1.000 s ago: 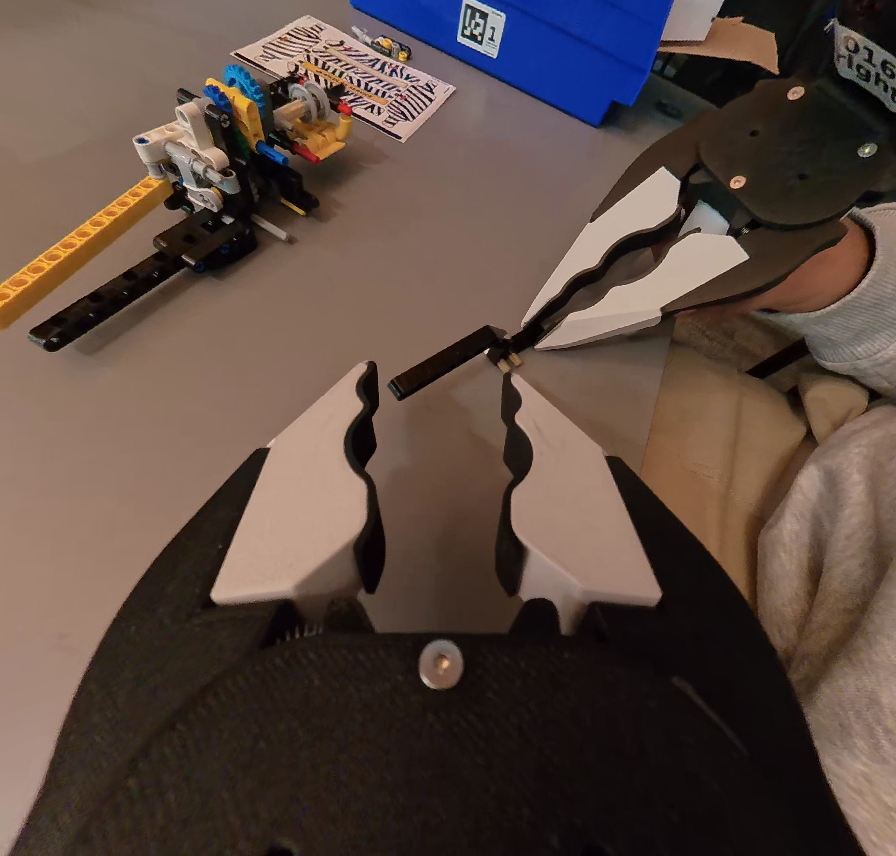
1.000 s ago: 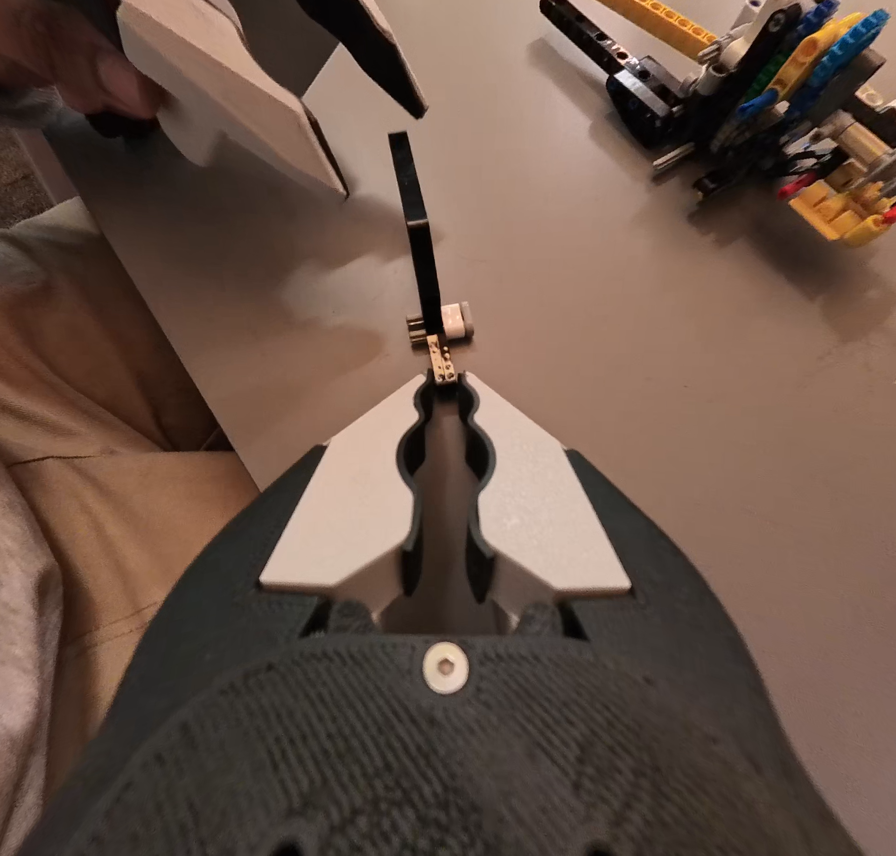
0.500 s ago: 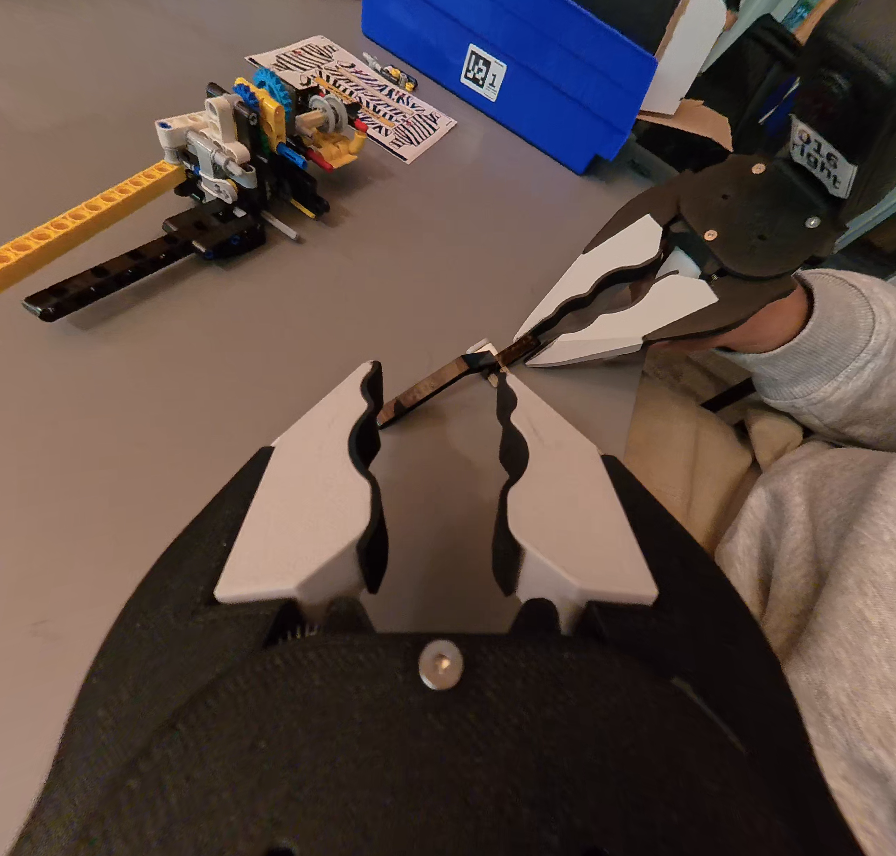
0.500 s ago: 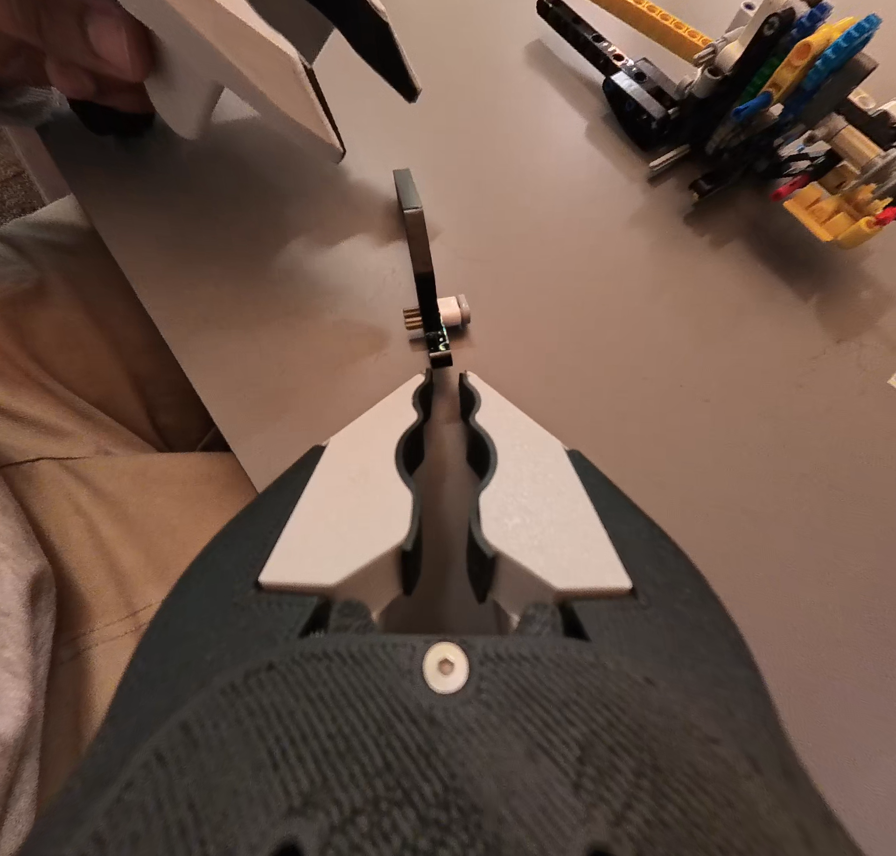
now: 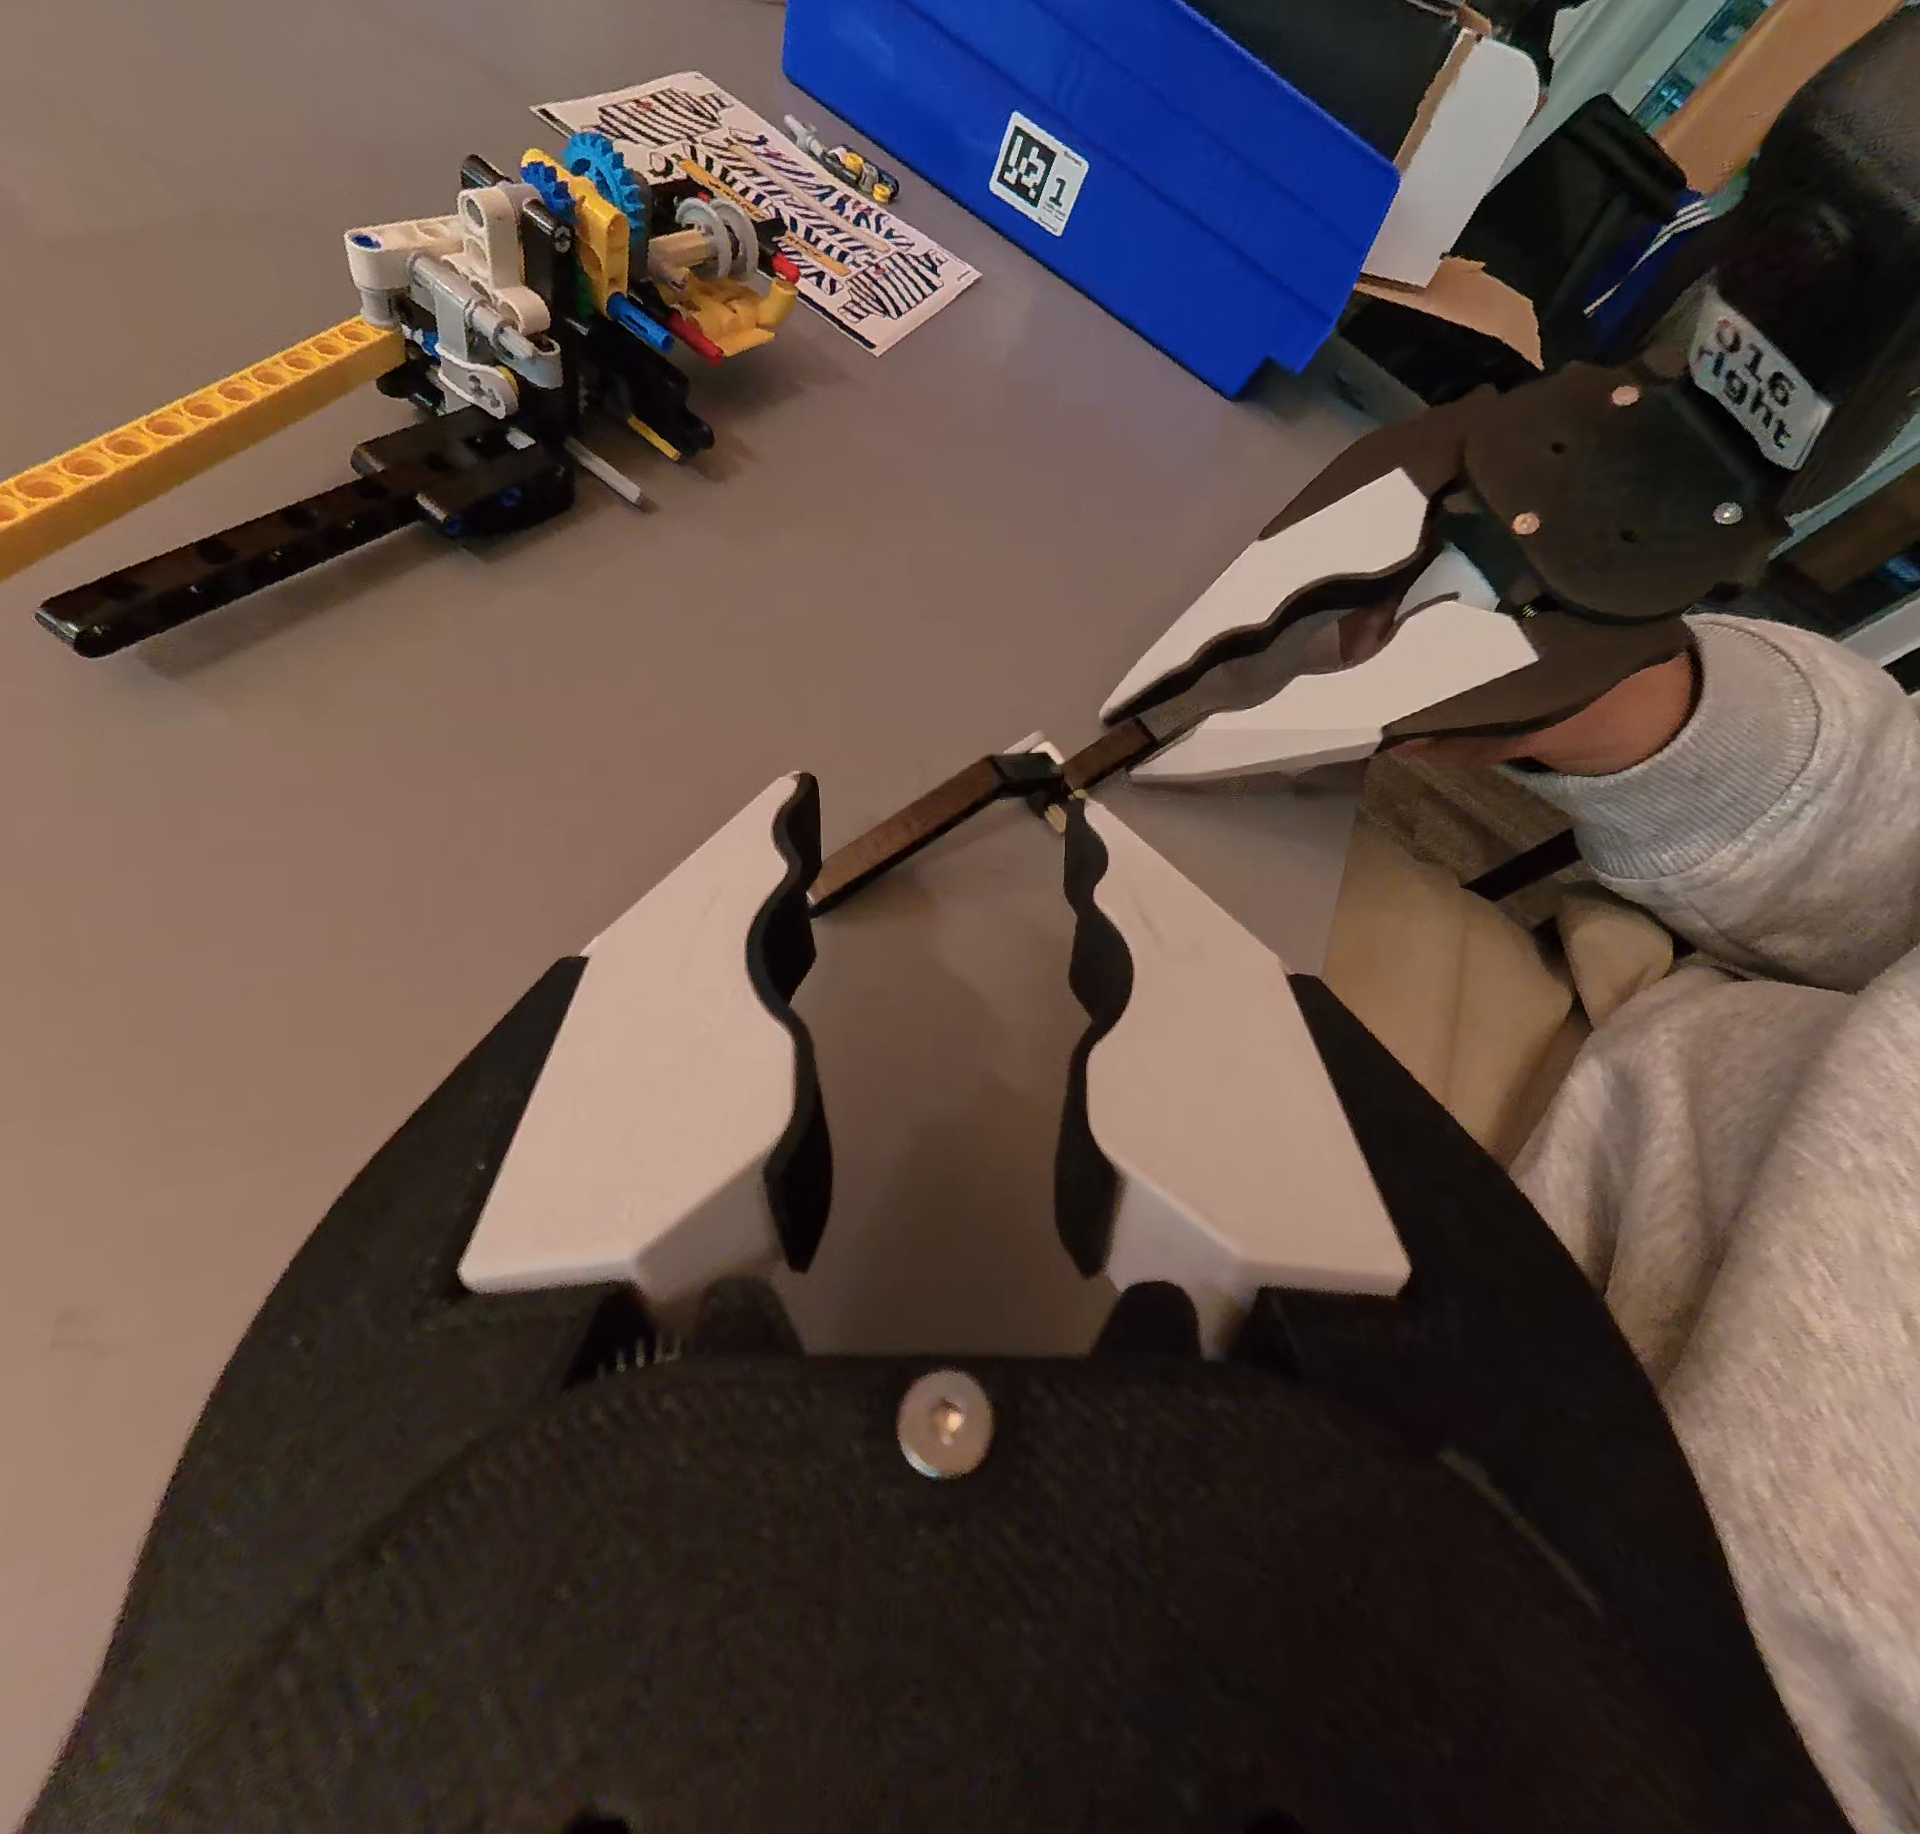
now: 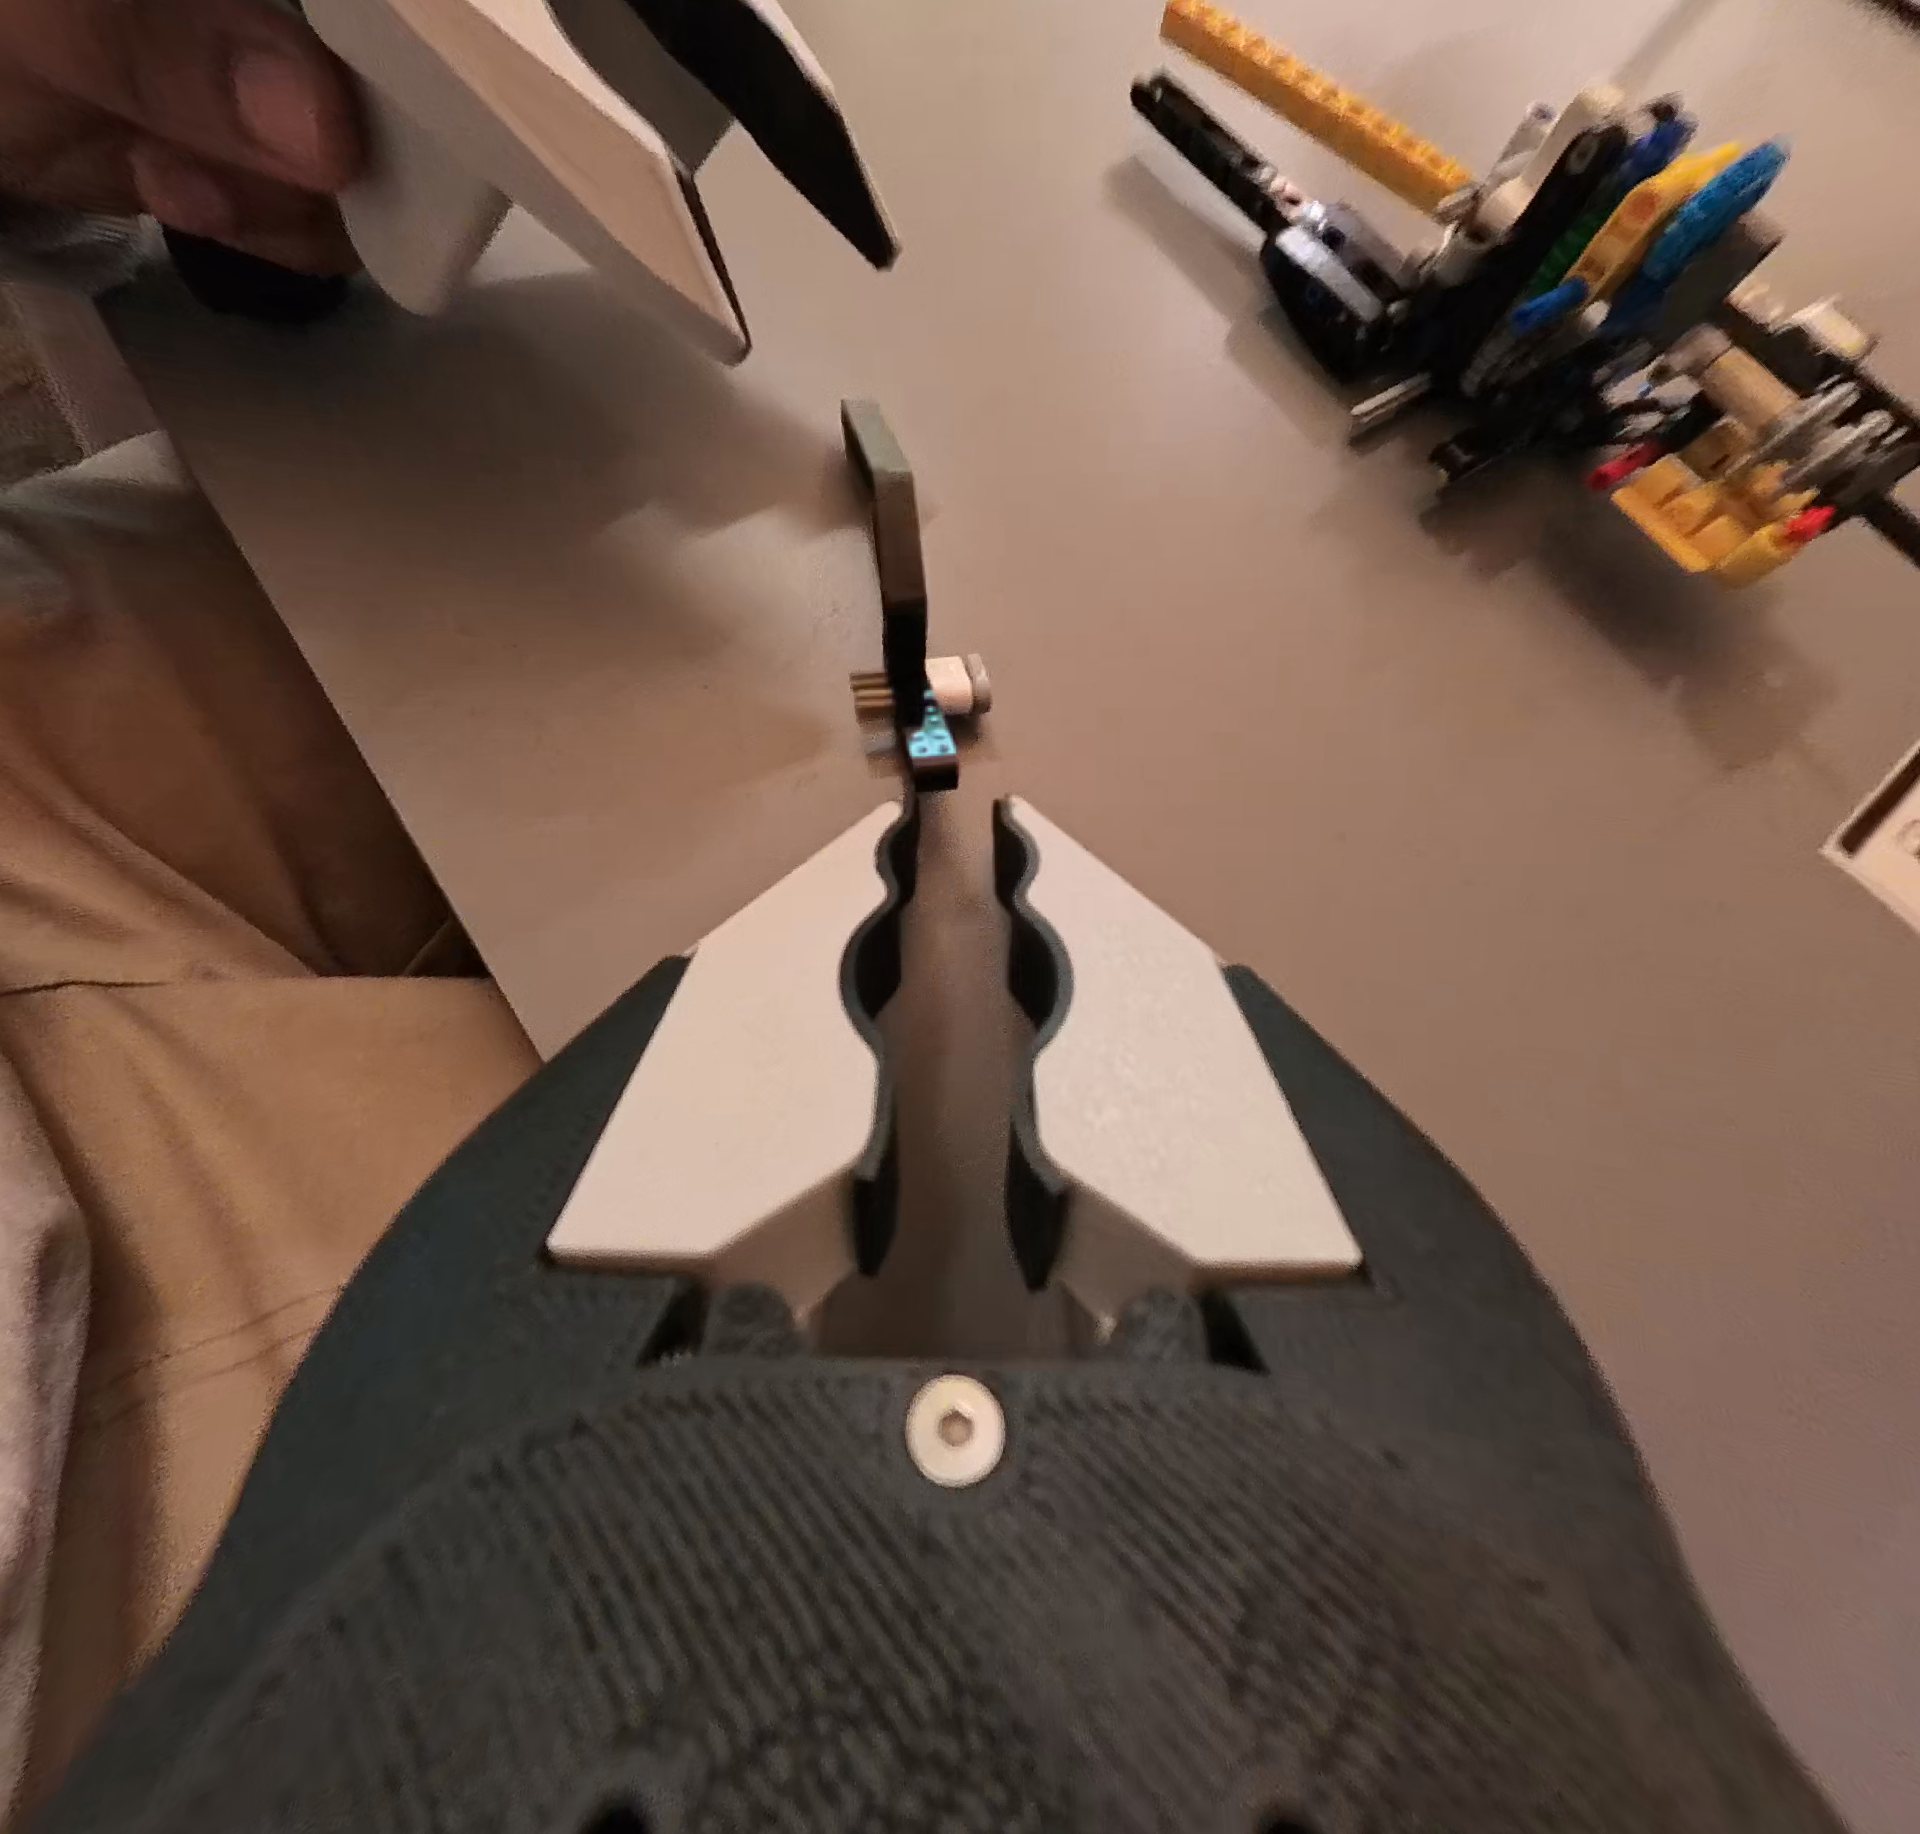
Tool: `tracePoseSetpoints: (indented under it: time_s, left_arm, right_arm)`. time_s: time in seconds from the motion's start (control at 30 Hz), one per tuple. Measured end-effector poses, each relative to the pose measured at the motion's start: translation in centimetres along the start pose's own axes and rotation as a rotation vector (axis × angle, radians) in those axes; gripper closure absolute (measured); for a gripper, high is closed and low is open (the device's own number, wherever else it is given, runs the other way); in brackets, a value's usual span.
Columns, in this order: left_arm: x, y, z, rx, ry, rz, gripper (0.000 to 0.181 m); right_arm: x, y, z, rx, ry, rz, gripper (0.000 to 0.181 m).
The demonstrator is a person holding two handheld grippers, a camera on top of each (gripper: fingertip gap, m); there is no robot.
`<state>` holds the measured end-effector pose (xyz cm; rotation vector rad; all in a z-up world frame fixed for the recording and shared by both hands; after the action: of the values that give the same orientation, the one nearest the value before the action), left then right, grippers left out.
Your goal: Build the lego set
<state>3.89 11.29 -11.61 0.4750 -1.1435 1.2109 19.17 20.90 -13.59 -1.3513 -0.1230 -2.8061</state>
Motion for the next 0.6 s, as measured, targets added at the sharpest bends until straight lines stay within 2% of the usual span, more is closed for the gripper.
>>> tracePoseSetpoints:
  time_s: [0.27, 0.47, 0.6]
  left_arm:
    - [0.0, 0.0, -0.1, -0.006, 0.006, 0.005, 0.136]
    - [-0.2, 0.0, -0.2, -0.022, 0.017, 0.02, 0.135]
    - [-0.2, -0.1, -0.2, -0.02, 0.017, 0.016, 0.135]
  right_arm:
    - [1.7, 1.3, 1.3, 0.031, -0.167, 0.095, 0.168]
    - [0.9, 1.5, 0.1, -0.006, -0.08, 0.127, 0.169]
    - [0.8, 1.5, -0.1, 0.004, -0.075, 0.11, 0.169]
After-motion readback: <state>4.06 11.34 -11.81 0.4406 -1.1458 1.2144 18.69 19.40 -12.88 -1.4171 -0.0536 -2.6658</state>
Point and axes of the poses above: each gripper's, where its closed fingertips meet, z back along the fingers, x out of its top, y = z × x across the jaws, the point moved 7 cm from there along z, back along the fingers, and after that the axes turned 8 degrees about -z, right-handed, at the moved point
